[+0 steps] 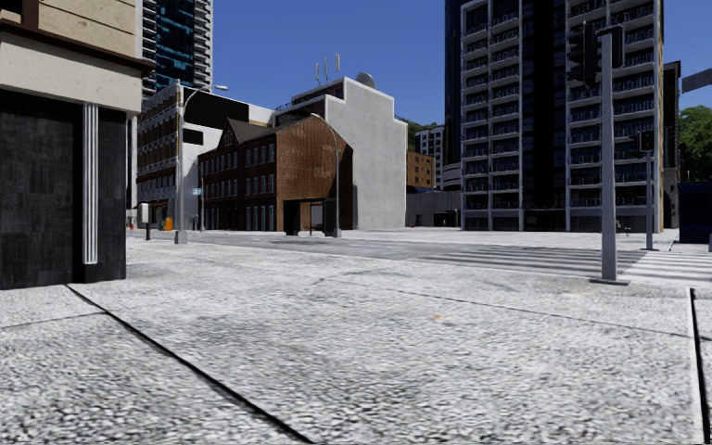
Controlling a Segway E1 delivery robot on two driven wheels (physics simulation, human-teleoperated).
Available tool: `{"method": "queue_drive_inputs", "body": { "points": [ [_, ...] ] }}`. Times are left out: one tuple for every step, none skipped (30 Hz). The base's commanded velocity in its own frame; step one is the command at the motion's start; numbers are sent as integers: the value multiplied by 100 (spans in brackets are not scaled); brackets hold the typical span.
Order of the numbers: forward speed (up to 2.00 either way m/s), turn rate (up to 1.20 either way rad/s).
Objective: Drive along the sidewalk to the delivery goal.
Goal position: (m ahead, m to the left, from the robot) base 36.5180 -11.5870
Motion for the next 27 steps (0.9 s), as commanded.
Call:
{"method": "queue_drive_inputs", "body": {
  "points": [
    [200,0],
    [200,-3],
    [200,-11],
    [200,-17],
    [200,-20],
    [200,-20],
    [200,-21],
    [200,-23],
    [200,-24],
    [200,-24],
    [200,-29],
    [200,-41],
    [200,-45],
    [200,-47],
    [200,-47],
    [200,-50],
    [200,-52],
    [200,-53],
    [200,-53],
    [200,-53],
    [200,-53],
    [200,-53],
    [200,-53],
    [200,-53],
    [200,-53],
    [200,-53],
    [200,-53]
  ]
}}
